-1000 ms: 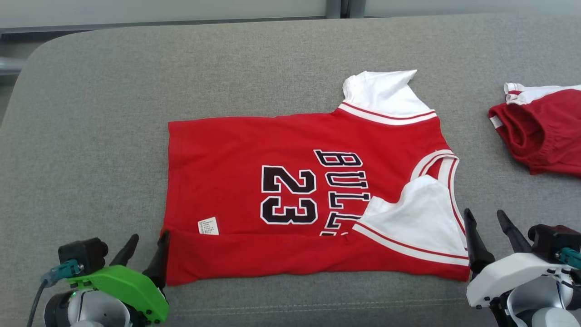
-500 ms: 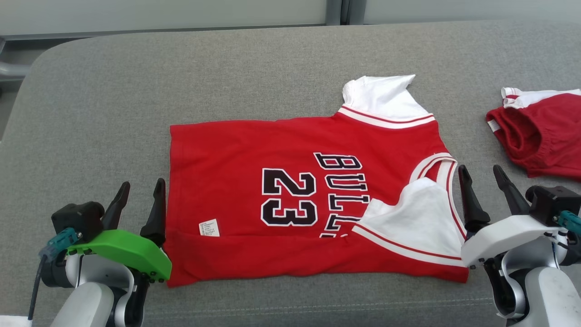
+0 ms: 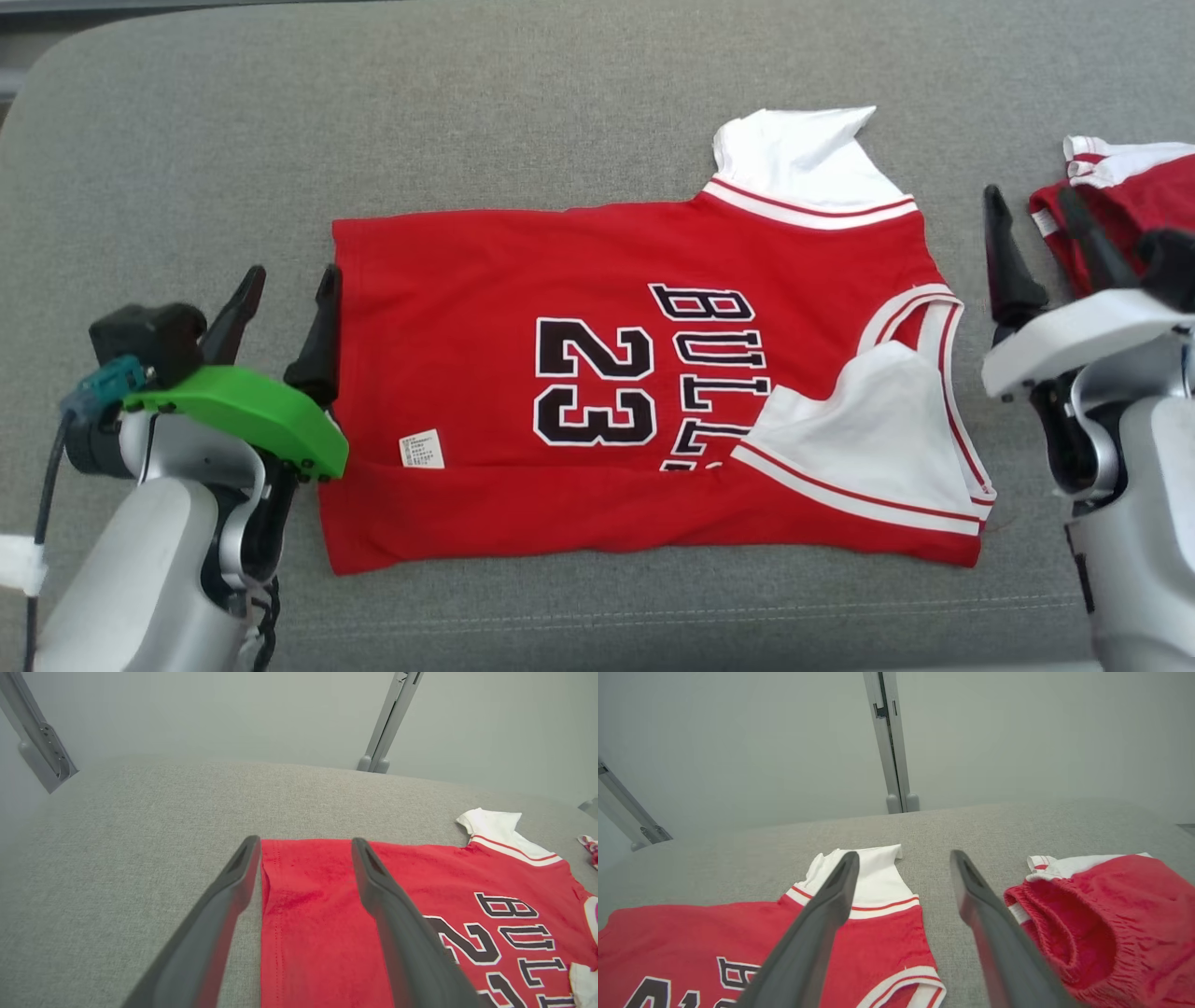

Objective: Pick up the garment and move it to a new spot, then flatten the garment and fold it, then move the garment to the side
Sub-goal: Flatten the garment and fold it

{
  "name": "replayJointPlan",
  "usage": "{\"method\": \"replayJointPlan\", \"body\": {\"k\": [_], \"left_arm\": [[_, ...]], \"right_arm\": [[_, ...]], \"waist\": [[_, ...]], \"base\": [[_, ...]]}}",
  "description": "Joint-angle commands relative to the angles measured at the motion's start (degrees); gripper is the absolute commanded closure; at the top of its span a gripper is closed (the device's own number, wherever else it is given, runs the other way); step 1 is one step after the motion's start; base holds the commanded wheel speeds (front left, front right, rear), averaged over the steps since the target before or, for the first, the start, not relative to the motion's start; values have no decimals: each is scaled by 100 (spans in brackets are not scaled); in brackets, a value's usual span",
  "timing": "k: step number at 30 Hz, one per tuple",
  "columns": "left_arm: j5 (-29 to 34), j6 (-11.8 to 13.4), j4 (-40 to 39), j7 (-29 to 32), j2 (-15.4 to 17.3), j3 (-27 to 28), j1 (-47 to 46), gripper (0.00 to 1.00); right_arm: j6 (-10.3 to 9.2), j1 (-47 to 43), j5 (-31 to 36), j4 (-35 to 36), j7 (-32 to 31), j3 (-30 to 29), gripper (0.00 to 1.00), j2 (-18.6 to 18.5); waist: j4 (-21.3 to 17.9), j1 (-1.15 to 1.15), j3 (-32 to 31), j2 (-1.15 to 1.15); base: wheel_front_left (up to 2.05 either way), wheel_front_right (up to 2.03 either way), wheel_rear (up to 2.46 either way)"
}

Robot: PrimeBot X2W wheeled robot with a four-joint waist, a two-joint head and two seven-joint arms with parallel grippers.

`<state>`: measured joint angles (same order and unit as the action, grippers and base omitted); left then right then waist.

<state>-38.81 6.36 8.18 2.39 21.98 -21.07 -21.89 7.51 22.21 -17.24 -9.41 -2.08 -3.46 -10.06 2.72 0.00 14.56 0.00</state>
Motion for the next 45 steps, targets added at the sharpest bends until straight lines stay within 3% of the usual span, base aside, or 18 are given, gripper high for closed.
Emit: {"method": "replayJointPlan", "body": {"k": [1,9,18,28,37,38,39,40,45], "left_arm": [[-13,-33,44,29,-2,-8,-122,0],[-237,-535,779,553,-184,-209,-1285,0],[-632,-1122,2177,1165,-471,-373,-2539,0],[-879,-1347,3224,1187,-578,-522,-3149,0],[-1287,-1392,3318,1404,-582,-1056,-3292,0],[-1340,-1393,3302,1422,-560,-1107,-3287,25],[-1343,-1393,3281,1340,-517,-1152,-3307,77],[-1395,-1394,3275,1313,-493,-1192,-3320,100],[-1532,-1388,3248,1162,-407,-1283,-3353,100]], "right_arm": [[-5,105,-41,-38,1,3,0,-33],[-4,1520,-368,-978,-250,424,0,-675],[-3,2787,-662,-1915,-765,1253,0,-1152],[-3,3424,-994,-2580,-979,1869,0,-1250],[-3,3722,-1303,-2921,-950,2244,0,-1308],[-3,3739,-1325,-2937,-920,2295,53,-1313],[-3,3767,-1365,-2943,-870,2324,67,-1325],[-3,3782,-1408,-2966,-847,2361,100,-1329],[-3,3799,-1518,-2934,-599,2527,100,-1373]], "waist": [[71,0,254,0],[335,0,1060,0],[669,0,1705,0],[657,0,1847,0],[615,0,1809,0],[608,0,1798,0],[605,0,1791,0],[600,0,1780,0],[567,0,1704,0]], "base": [[0,0,0],[0,0,0],[0,0,0],[0,0,0],[0,0,0],[0,0,0],[0,0,0],[0,0,0],[0,0,0]]}}
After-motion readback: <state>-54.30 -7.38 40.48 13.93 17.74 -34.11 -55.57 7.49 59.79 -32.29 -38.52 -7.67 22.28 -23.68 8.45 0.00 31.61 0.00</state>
